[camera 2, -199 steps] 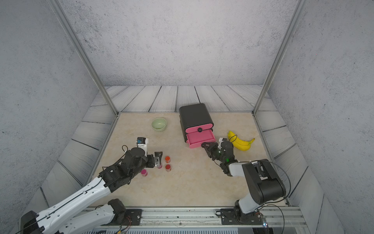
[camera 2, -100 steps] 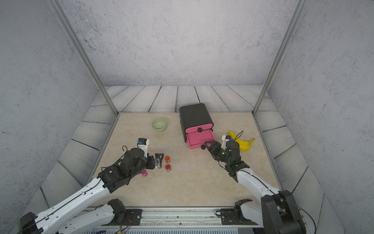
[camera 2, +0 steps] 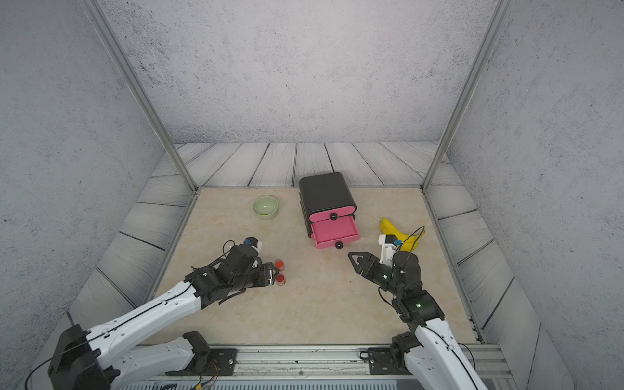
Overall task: Put the paint cans in the drawer according to color
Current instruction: Pick up the paint can at the center of the board.
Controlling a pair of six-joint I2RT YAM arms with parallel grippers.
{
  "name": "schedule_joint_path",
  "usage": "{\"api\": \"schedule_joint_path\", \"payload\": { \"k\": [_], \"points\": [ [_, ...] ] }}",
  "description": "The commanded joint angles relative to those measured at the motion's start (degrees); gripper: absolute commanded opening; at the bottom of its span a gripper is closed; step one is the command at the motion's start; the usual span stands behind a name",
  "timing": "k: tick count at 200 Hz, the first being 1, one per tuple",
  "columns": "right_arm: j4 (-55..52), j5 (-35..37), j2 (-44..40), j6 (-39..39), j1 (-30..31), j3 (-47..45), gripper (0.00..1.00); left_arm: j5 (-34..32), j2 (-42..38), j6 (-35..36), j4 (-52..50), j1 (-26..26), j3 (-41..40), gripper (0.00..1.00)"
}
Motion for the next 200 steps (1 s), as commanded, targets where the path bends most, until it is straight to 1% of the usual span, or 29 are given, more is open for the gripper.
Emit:
{"api": "schedule_joint_path", "payload": {
  "k": [1, 15, 32, 62, 83, 120, 140, 176, 200],
  "points": [
    [-6.73, -1.00, 4.97, -6.59, 0.48, 3.53, 0.58, -5.27, 6.88, 1.42, -7.55, 0.17, 6.13, 0.70],
    [-7.09, -0.70, 7.59, -7.32, 0.78, 4.47, 0.58, -8.87, 13.32, 2.45, -12.02, 0.16, 10.60, 0.69],
    [-5.61, -1.11, 8.43, -7.57, 0.97, 4.24, 0.58, -11.62, 20.67, 3.44, -15.71, 0.16, 16.46, 0.69],
    [-3.72, -0.75, 8.60, -7.00, 0.95, 2.64, 0.58, -11.31, 29.95, 6.05, -15.45, 0.16, 22.56, 0.69],
    [-3.22, -1.12, 9.09, -7.10, 0.97, 2.47, 0.58, -10.68, 34.87, 6.73, -14.94, 0.16, 25.96, 0.69],
    [-3.88, -1.44, 10.28, -8.64, 0.99, 3.69, 0.58, -10.46, 39.53, 7.12, -14.61, 0.33, 29.15, 0.67],
    [-3.80, -1.46, 10.71, -8.91, 0.97, 3.80, 0.59, -10.23, 40.83, 7.04, -14.57, 1.07, 29.35, 0.63],
    [-2.92, -0.52, 10.46, -8.91, 0.97, 3.57, 0.59, -7.46, 42.07, 6.96, -13.41, 2.52, 28.55, 0.57],
    [-2.52, 0.11, 10.28, -9.00, 0.92, 3.56, 0.59, -5.33, 43.12, 6.98, -13.03, 2.79, 28.72, 0.54]
  ]
}}
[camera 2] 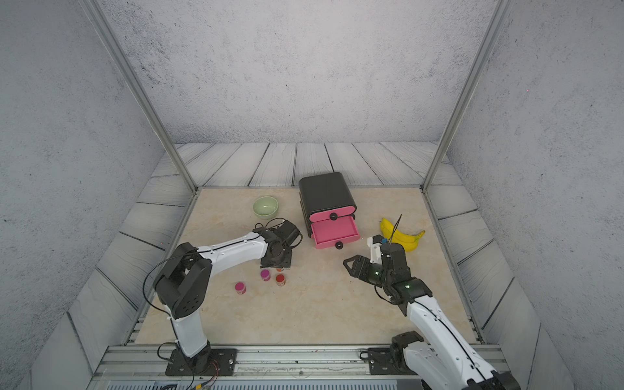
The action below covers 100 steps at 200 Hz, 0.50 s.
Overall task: Put the paint cans in the drawer according to color
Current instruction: Pick up the paint can at the center of the board.
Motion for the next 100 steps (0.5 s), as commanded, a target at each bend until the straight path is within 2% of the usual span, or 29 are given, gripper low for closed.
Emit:
{"api": "schedule_joint_path", "payload": {
  "k": [1, 100],
  "points": [
    [0.78, 0.90, 0.01, -0.89, 0.23, 0.96, 0.59, 2.49, 1.62, 0.34, -0.11, 0.41, 0.26, 0.54],
    [-0.75, 1.35, -0.92, -1.06, 0.18, 1.64, 0.59, 3.93, 2.92, 0.65, 0.90, 1.62, -0.14, 0.45]
  ]
}}
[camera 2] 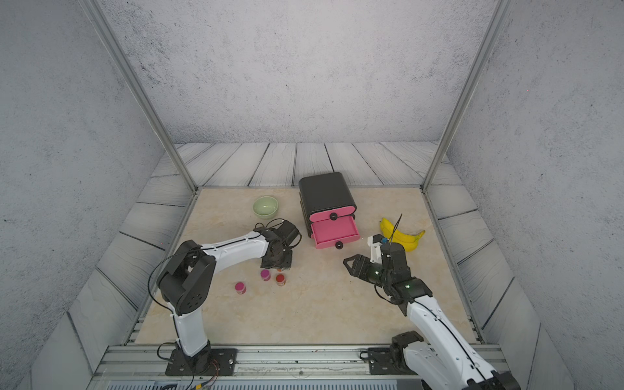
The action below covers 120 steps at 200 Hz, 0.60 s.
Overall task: Put the paint cans in the drawer according to color
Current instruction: Pick up the paint can at the center of the board.
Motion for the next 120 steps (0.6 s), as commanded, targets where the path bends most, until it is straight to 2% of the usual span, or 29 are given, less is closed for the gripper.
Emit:
{"api": "schedule_joint_path", "payload": {
  "k": [1, 69, 99, 120],
  "points": [
    [-0.91, 0.84, -0.85, -0.91, 0.18, 1.61, 0.59, 0.47, 1.20, 0.56, -0.15, 0.58, -0.11, 0.45],
    [-1.79, 1.61, -2.59, -0.60, 0.15, 1.01, 0.59, 1.42, 1.99, 1.27, -0.73, 0.94, 0.35, 0.45],
    [-2.39, 1.84, -3.28, -0.81, 0.19, 1.22, 0.59, 2.81, 0.63, 1.44, -1.40, 0.95, 0.95, 0.34],
    [-3.77, 2.54, -4.21, -1.54, 0.18, 1.62, 0.59, 4.19, -2.67, 1.57, -1.75, 0.94, 1.74, 0.31]
  ]
}}
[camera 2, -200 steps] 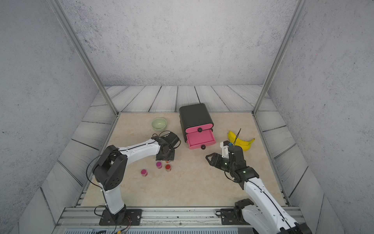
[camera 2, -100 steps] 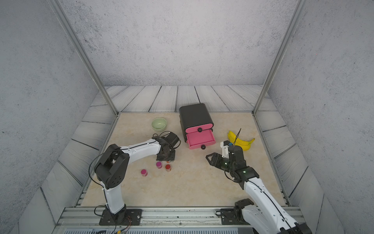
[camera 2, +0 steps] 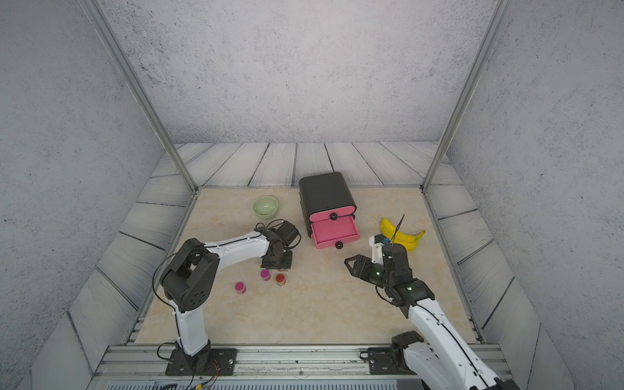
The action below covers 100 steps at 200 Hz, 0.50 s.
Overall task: Put the paint cans in the drawer according to color
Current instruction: Pick up the paint can at the center of the board, then place the paint can in the drawer.
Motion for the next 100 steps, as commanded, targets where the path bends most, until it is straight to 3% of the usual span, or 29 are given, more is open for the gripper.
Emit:
{"api": "schedule_joint_path", "payload": {
  "k": [1, 21, 47, 69, 100],
  "points": [
    [-2.08, 1.65, -1.92, -1.47, 0.18, 1.49, 0.59, 1.83, -4.06, 0.45, -1.43, 0.24, 1.71, 0.31],
    [-5.64, 4.50, -4.18, -2.97, 0.18, 2.12, 0.59, 6.00, -8.98, 1.85, 1.83, 0.24, 1.73, 0.29],
    [-11.07, 14.12, -10.14, -3.53, 0.15, 2.23, 0.59, 12.09, -14.88, 3.03, 9.97, -0.32, 2.23, 0.28],
    [-11.06, 19.58, -16.85, -2.89, 0.13, 0.00, 0.59, 10.87, -15.40, 3.89, 12.92, -2.72, 7.16, 0.28],
    [-12.21, 21.67, -21.09, -2.50, 0.18, -1.07, 0.59, 2.23, -9.74, 7.34, 13.39, -6.73, 15.60, 0.28]
  ]
}}
